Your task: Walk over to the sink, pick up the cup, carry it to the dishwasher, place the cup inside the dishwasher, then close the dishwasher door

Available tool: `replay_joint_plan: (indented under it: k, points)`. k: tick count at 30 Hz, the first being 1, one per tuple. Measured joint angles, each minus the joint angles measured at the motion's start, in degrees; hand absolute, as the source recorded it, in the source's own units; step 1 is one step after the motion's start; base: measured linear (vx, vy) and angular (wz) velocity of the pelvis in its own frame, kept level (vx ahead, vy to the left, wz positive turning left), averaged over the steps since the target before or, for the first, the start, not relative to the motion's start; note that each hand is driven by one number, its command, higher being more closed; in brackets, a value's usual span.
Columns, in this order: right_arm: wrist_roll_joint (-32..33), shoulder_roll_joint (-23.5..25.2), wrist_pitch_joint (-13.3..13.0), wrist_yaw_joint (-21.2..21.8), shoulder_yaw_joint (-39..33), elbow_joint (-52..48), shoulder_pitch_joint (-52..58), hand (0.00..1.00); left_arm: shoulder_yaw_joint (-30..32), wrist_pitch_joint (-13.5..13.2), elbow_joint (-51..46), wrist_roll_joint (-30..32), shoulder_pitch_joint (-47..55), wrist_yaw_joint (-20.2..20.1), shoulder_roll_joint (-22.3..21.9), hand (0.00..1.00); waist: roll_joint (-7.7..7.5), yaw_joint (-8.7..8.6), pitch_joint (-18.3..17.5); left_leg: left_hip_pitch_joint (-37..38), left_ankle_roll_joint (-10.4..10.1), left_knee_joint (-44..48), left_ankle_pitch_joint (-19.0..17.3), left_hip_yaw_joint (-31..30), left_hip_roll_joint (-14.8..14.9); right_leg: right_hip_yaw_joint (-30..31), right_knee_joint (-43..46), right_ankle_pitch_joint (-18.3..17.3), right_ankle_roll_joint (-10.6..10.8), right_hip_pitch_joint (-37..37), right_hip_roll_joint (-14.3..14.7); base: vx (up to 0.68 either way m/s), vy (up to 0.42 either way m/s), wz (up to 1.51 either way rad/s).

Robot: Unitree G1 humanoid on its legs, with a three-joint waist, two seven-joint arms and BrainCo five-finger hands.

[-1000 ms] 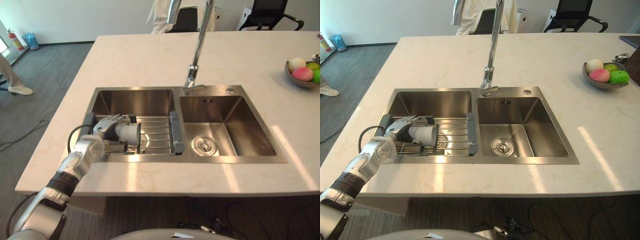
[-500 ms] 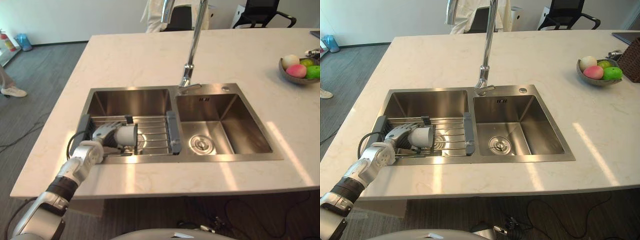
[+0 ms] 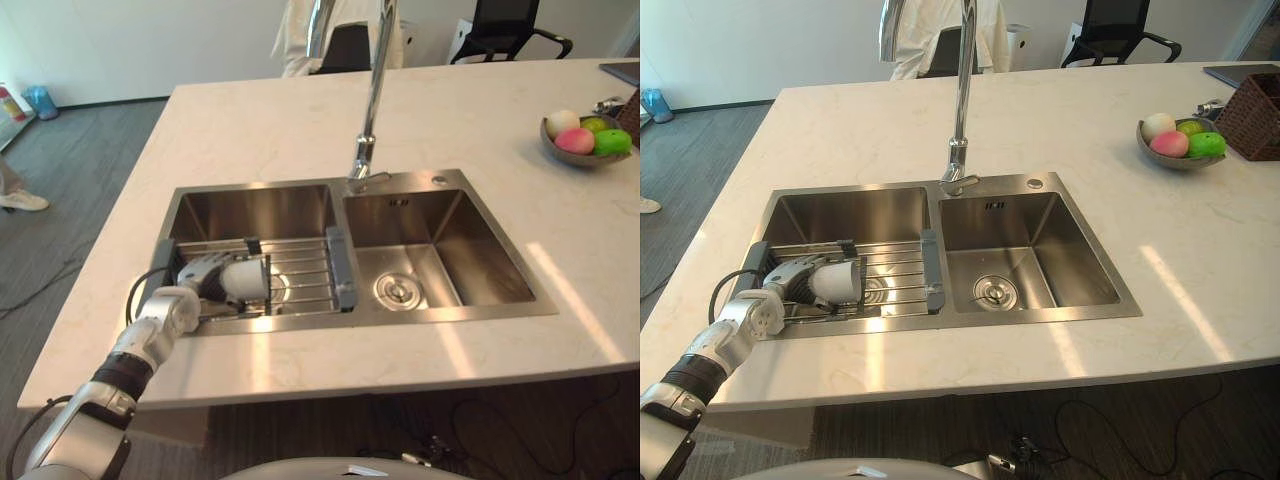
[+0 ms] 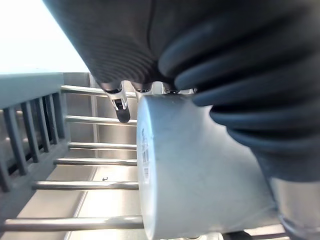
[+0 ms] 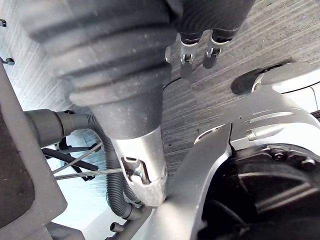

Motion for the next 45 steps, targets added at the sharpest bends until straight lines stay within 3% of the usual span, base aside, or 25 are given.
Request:
replay_joint_plan:
  k: [3,4,19,30,37,45]
  points:
    - [0.00,-0.12,0.06,0.02,0.00,0.53,-0.18,0.00,-0.01,0.13,1.73,-0.03,-0.41,-0.07,-0.77,0.00,-0.05,-0.10,-0.04,0.55,-0.05,0.00,-0.12,0.24,0.00,0.41,0.01,0.02,0.02,0.36,0.01,-0.02,-0.017,-0.07]
    - [-0.01,-0.20,0.14,0.04,0.04,0.77,-0.35,0.00,-0.07,0.13,2.21,-0.03,-0.36,-0.06,-0.90,1.00,-0.06,-0.12,-0.07,0.76,-0.08,-0.01,-0.19,0.26,0.01,0.72,0.03,0.03,0.04,0.40,0.03,-0.03,-0.016,-0.09]
    - [-2.26,-1.32,1.19,0.18,1.22,1.68,-1.85,0.00,-2.88,0.15,3.44,-1.17,-1.73,-0.96,-1.87,1.00,0.32,-0.82,-0.34,0.82,-0.11,-0.01,-0.36,0.68,-0.02,1.33,0.01,0.15,0.22,0.12,0.05,-0.01,-0.003,-0.01]
    - [-2.25,-1.69,1.06,-0.01,2.09,2.07,-2.75,0.00,-2.51,-0.65,3.73,-1.65,-0.68,7.06,-1.89,1.00,0.86,-0.93,-0.51,0.57,-0.06,-0.01,-0.46,0.53,-0.02,1.19,-0.17,0.13,0.22,-0.03,0.06,0.00,0.000,0.00]
    - [-2.15,-1.17,0.68,-1.04,2.06,2.05,-2.54,0.00,4.68,-1.82,2.88,-10.78,0.86,12.87,-4.34,1.00,0.70,-0.49,-0.48,-0.29,-0.06,0.00,-0.42,-0.64,-0.06,-0.16,-0.39,0.03,0.22,-0.01,0.01,0.00,-0.003,0.07]
    - [-1.71,0.54,-0.11,-2.39,1.95,1.97,-2.36,0.00,8.51,-4.41,-6.40,-19.81,4.91,14.30,-6.25,1.00,-0.95,0.79,0.51,-0.45,-0.11,0.01,-0.30,-1.54,-0.07,-1.24,-0.35,-0.24,0.15,0.49,-0.02,0.00,-0.015,0.06]
